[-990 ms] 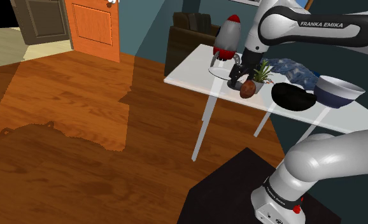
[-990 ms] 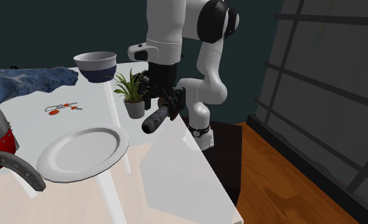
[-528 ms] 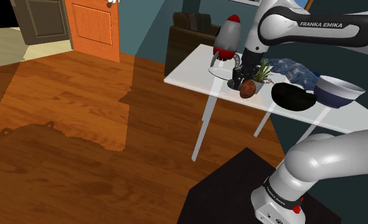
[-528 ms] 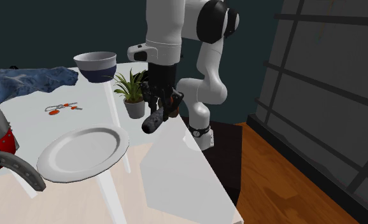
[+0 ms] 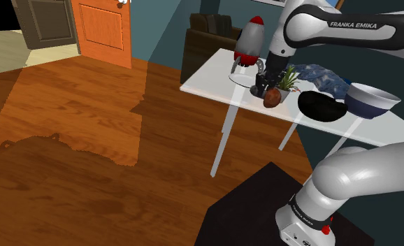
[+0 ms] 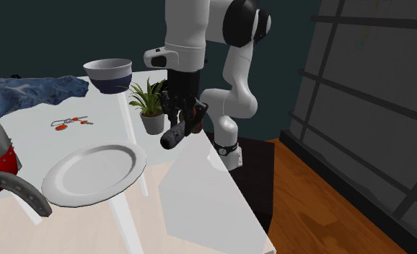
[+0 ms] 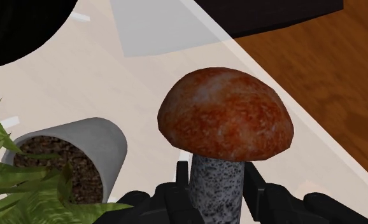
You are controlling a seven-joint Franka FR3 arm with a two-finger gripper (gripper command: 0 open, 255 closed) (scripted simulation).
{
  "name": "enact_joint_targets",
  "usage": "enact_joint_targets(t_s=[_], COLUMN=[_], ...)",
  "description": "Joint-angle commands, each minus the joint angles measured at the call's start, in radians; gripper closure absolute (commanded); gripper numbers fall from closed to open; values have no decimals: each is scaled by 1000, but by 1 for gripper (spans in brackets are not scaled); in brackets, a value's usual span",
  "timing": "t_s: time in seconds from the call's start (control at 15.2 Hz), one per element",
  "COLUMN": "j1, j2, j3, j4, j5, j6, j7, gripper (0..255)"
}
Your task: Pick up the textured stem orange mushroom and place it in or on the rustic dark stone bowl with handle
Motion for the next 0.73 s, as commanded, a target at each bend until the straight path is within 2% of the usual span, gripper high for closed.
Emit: enact_joint_targets(t_s=[0.0, 0.66], j1=[0, -2], j2=[1, 30], j3=[0, 1], j4=[25, 181], j5=[0, 1], j6=[-24, -151], j7=[-3, -14], gripper=[255, 255])
